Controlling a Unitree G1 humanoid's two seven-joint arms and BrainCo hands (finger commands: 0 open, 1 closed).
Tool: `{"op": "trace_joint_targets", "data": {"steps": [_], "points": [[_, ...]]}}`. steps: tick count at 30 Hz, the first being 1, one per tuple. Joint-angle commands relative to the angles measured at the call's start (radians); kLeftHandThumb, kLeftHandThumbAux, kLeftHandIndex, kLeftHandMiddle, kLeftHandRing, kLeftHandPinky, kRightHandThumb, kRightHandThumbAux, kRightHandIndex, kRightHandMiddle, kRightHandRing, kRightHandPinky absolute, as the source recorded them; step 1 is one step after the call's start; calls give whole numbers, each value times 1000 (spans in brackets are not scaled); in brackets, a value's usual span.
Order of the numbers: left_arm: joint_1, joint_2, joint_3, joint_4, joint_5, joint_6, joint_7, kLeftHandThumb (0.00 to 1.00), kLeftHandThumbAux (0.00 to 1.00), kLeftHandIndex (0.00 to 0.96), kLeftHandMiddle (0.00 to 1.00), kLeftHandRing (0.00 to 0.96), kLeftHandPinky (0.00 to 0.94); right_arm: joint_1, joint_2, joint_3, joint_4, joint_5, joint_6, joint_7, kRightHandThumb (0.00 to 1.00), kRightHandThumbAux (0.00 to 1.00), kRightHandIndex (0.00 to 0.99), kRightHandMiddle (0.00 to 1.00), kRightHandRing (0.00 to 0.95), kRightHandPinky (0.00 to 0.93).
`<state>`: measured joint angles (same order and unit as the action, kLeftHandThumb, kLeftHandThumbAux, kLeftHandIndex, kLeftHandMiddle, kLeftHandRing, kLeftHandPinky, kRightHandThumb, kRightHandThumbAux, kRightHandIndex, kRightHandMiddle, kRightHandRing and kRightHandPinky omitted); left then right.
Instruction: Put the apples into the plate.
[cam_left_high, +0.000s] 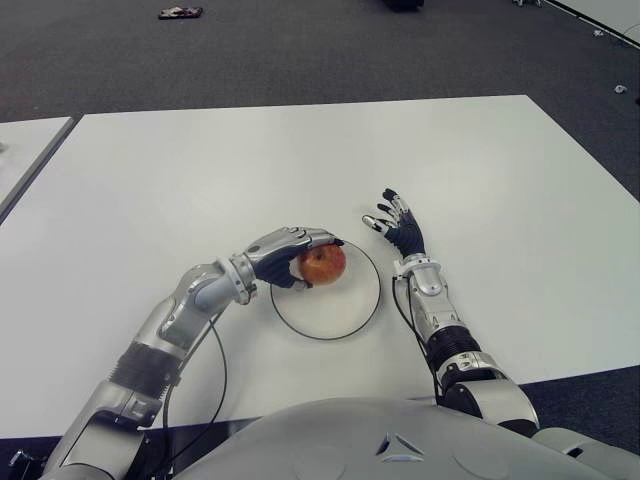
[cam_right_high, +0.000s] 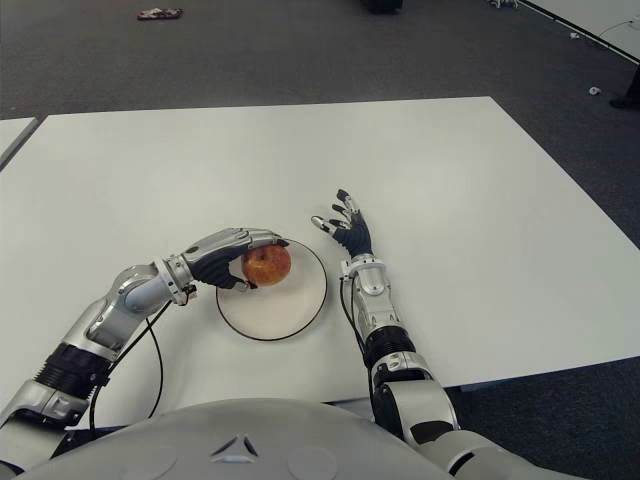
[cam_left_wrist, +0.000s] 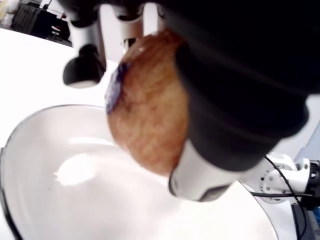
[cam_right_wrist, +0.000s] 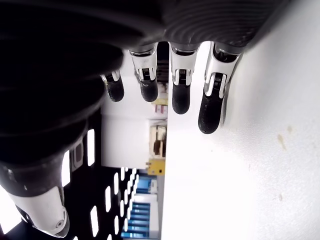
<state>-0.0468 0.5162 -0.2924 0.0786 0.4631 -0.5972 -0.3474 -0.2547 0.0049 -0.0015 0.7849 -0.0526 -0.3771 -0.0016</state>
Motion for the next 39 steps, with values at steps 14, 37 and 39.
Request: {"op": "trace_joint_targets", "data": {"steps": [14, 37, 39], "points": [[-18, 54, -37, -143, -362, 183, -325, 294, 419, 363, 420, 367, 310, 55, 9, 2, 57, 3, 77, 4, 135, 707, 21, 90, 134, 200], [-2, 28, 28, -162, -471, 191, -375, 89, 299, 0, 0, 0, 0, 67, 12, 6, 40, 1, 64, 4, 149, 716, 16, 102, 158, 227], [-1, 32, 31, -171, -472, 197, -379, 80, 290, 0, 0, 0, 0, 68, 13, 5, 39, 1, 64, 4, 151, 719, 17, 103, 159, 227]]}}
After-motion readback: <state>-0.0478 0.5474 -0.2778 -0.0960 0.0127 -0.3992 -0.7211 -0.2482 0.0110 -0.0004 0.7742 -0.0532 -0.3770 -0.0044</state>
